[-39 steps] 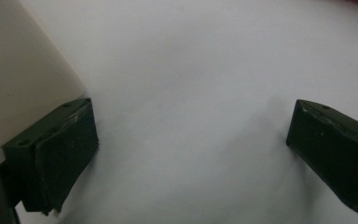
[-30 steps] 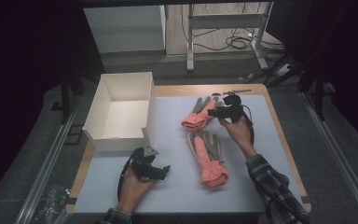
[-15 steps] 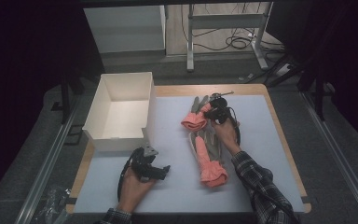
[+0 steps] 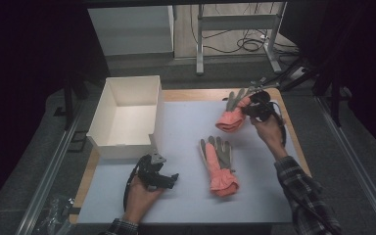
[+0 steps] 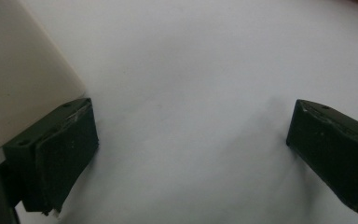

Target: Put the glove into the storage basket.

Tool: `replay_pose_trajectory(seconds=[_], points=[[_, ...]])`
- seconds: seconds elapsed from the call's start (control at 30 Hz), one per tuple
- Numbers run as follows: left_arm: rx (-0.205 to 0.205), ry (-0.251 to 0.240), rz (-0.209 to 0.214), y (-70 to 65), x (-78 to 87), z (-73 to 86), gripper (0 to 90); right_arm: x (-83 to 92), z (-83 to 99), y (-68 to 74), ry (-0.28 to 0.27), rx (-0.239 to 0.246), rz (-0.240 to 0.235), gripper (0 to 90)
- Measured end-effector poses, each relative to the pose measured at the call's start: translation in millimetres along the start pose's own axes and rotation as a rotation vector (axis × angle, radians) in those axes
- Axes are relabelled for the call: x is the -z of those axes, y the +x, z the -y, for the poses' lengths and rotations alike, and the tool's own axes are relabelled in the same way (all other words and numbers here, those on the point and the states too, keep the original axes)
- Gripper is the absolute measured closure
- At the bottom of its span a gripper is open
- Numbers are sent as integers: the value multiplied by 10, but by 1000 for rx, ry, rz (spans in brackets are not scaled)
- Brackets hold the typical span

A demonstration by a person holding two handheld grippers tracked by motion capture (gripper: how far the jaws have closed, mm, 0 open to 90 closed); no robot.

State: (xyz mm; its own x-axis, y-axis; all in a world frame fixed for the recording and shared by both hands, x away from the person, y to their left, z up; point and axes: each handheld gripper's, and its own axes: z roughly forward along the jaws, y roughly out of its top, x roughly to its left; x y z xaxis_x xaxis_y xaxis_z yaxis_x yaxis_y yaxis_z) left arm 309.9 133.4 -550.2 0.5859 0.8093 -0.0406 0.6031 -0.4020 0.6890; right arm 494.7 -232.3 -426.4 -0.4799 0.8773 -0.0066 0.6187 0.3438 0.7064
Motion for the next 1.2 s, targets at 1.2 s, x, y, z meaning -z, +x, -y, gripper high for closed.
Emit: replay_pose_trajectory(seconds=[1.2], points=[[4,-3,0,-3,-2,1,18,-58,112,403,-7,96,-103,534]])
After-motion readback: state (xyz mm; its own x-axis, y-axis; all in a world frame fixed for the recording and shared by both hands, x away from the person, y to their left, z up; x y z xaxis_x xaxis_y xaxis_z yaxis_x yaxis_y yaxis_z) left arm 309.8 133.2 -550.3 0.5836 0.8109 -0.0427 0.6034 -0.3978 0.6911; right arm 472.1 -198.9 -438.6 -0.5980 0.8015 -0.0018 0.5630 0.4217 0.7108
